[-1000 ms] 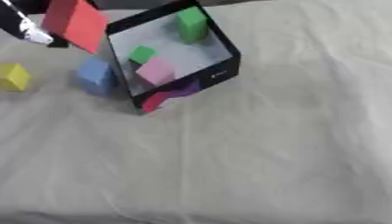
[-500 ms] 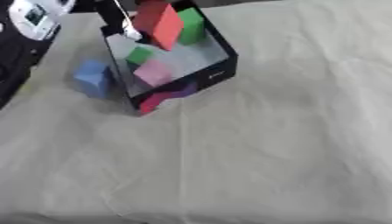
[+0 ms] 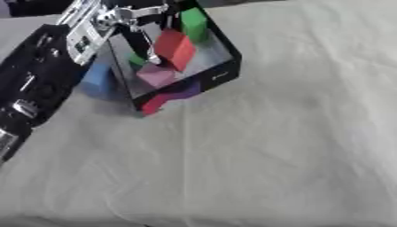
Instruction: Pick up objects on the table and place them in the box.
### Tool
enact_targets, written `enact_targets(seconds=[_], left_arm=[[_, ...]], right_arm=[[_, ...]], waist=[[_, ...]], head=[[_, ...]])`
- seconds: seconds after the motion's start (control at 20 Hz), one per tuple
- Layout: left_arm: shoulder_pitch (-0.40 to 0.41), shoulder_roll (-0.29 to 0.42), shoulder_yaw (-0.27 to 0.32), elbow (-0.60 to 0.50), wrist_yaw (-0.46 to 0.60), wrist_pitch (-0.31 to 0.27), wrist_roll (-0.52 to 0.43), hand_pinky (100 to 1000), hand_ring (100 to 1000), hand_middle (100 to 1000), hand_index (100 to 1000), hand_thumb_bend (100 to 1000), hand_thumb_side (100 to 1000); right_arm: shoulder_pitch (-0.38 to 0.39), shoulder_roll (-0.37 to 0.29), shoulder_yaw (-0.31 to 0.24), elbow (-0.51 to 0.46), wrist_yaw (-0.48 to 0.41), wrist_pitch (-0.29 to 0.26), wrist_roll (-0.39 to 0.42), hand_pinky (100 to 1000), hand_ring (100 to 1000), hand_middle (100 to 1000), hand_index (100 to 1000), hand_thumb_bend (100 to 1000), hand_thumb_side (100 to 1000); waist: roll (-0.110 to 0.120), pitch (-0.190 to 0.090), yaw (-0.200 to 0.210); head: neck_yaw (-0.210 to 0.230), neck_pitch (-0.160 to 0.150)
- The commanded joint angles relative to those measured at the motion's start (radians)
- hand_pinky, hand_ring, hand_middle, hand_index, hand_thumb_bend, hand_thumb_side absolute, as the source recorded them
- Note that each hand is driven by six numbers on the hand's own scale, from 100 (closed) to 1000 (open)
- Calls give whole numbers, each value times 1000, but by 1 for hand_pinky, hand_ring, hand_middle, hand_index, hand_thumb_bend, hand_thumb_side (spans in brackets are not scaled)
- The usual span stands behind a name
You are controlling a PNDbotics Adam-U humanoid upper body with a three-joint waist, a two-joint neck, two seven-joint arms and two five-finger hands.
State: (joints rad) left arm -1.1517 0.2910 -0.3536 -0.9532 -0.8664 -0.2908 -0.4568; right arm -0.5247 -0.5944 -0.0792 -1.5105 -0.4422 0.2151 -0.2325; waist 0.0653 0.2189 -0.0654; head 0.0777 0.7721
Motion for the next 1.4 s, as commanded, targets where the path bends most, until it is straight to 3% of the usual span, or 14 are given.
enact_targets(seconds=[0.05, 0.15, 0.3, 0.4, 0.5, 0.65, 0.9, 1.1, 1.3, 1.35, 1.4], left_arm=[[-12, 13, 15, -18, -20, -17, -8, 794, 756, 768, 842, 1000, 257], [-10, 21, 24, -28, -18, -18, -9, 817, 777, 777, 854, 1000, 308], [-5, 36, 48, -55, 19, -8, 8, 793, 751, 744, 819, 988, 271], [-9, 62, 61, -80, 66, 9, 14, 780, 736, 723, 795, 905, 258], [-21, 106, 74, -104, 130, 34, 3, 776, 730, 714, 779, 854, 226], [-39, 194, 94, -132, 222, 75, -27, 789, 746, 734, 779, 847, 231], [-41, 335, 121, -124, 293, 133, -179, 823, 776, 759, 814, 772, 278], [-4, 438, 135, -149, 355, 158, -255, 834, 789, 768, 819, 816, 287], [53, 521, 140, -181, 370, 173, -295, 838, 797, 773, 819, 857, 232], [66, 535, 145, -182, 371, 177, -301, 840, 799, 771, 817, 827, 100], [77, 548, 149, -180, 368, 181, -305, 842, 801, 772, 814, 882, 199]], right_arm=[[-4, -21, -6, -17, 1, 1, 0, 741, 802, 703, 787, 291, 515], [-1, -22, -7, -17, 1, 1, -1, 742, 802, 703, 787, 289, 516], [0, -25, -7, -18, 1, 0, -1, 741, 802, 704, 787, 288, 516], [0, -28, -8, -19, 1, -1, -2, 742, 802, 704, 787, 287, 514], [2, -33, -10, -21, 0, -3, -4, 741, 802, 704, 787, 286, 513], [7, -40, -14, -22, -2, -5, -8, 741, 802, 704, 787, 286, 514], [15, -53, -18, -26, -3, -7, -12, 741, 803, 704, 787, 286, 513], [19, -62, -20, -28, -3, -10, -15, 741, 803, 704, 787, 286, 514], [21, -69, -23, -30, -3, -11, -19, 741, 803, 704, 787, 282, 517], [20, -70, -24, -31, -2, -11, -19, 741, 803, 704, 787, 263, 523], [20, -72, -24, -32, -2, -12, -19, 741, 803, 704, 787, 280, 519]], waist=[[-18, -21, 3], [-17, -22, 5], [-16, -24, 8], [-16, -26, 10], [-15, -27, 14], [-12, -28, 20], [-14, -25, 28], [-14, -18, 34], [-12, -9, 35], [-12, -7, 34], [-12, -4, 33]], head=[[-3, -2], [-5, -2], [-8, -2], [-10, -2], [-14, -2], [-23, -2], [-49, -2], [-51, -9], [-35, -24], [-29, -29], [-22, -34]])
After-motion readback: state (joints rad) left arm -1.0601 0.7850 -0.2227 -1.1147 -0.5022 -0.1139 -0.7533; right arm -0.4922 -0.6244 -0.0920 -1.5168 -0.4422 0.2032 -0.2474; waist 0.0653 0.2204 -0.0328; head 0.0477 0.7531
